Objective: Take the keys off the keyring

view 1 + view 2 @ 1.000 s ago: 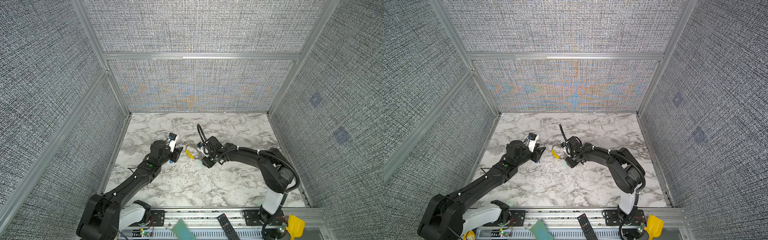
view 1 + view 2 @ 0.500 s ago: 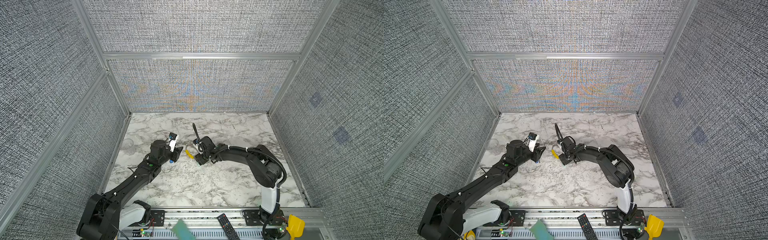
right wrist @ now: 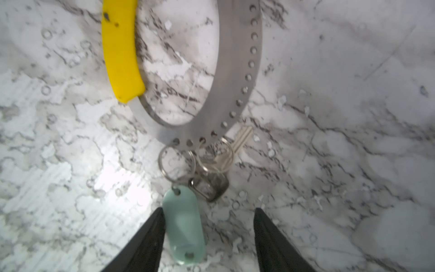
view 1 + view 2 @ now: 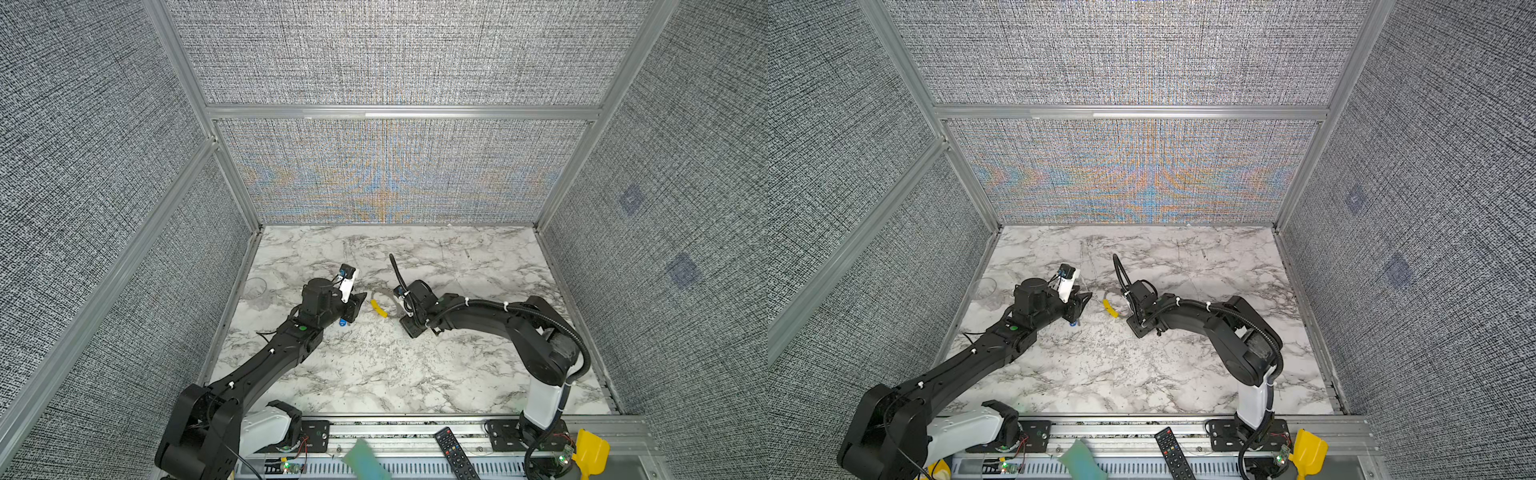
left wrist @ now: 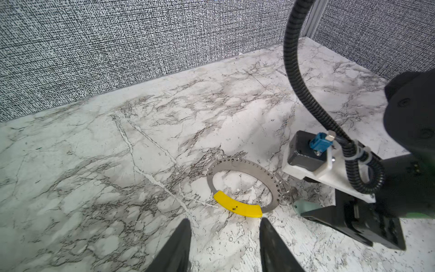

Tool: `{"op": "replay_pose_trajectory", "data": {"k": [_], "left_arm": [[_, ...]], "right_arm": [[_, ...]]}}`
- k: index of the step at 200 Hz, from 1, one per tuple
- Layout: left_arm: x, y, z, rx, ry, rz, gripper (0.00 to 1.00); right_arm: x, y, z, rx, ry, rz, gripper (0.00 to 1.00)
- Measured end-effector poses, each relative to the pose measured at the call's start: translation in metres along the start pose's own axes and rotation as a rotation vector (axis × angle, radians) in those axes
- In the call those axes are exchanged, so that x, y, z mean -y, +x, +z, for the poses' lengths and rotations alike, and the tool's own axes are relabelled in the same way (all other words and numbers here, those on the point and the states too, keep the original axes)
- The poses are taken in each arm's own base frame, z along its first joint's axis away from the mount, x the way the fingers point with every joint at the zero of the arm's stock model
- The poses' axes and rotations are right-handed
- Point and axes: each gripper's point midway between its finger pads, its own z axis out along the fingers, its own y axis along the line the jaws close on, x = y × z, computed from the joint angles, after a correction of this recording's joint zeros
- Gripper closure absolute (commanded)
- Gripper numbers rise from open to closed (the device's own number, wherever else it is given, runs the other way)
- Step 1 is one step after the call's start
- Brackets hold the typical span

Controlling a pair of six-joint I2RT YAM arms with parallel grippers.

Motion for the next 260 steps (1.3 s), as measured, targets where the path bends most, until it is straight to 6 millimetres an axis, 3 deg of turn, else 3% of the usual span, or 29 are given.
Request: {"op": "replay_pose_trajectory", "data": {"k": [35,48,78,111,146,198,260], "left_arm": [[0.021,0.004,0.008,-0.028,0.092,0.110,0.56],[0.034,0.009,0.015,-0.059,0.145,0.182,0.59],[0.060,0.027,0.037,-0.164,0.259,0.371,0.65],[0.075,0.054,0.062,-0.287,0.347,0.544,0.68],[0.082,0.078,0.084,-0.375,0.391,0.712,0.72],[0.088,0.107,0.108,-0.463,0.369,0.907,0.76],[0.084,0.106,0.119,-0.457,0.299,0.997,0.78]], "right_arm": [[0.018,0.017,-0.012,-0.058,0.003,0.005,0.44],[0.021,0.014,-0.023,-0.037,-0.019,-0.008,0.46],[0.025,-0.002,-0.051,0.051,-0.095,-0.038,0.60],[0.053,0.002,-0.074,0.104,-0.092,-0.006,0.61],[0.063,0.005,-0.097,0.166,-0.085,-0.001,0.65],[0.062,0.029,-0.097,0.162,-0.089,0.008,0.69],[0.063,0.034,-0.093,0.163,-0.087,0.015,0.73]]}}
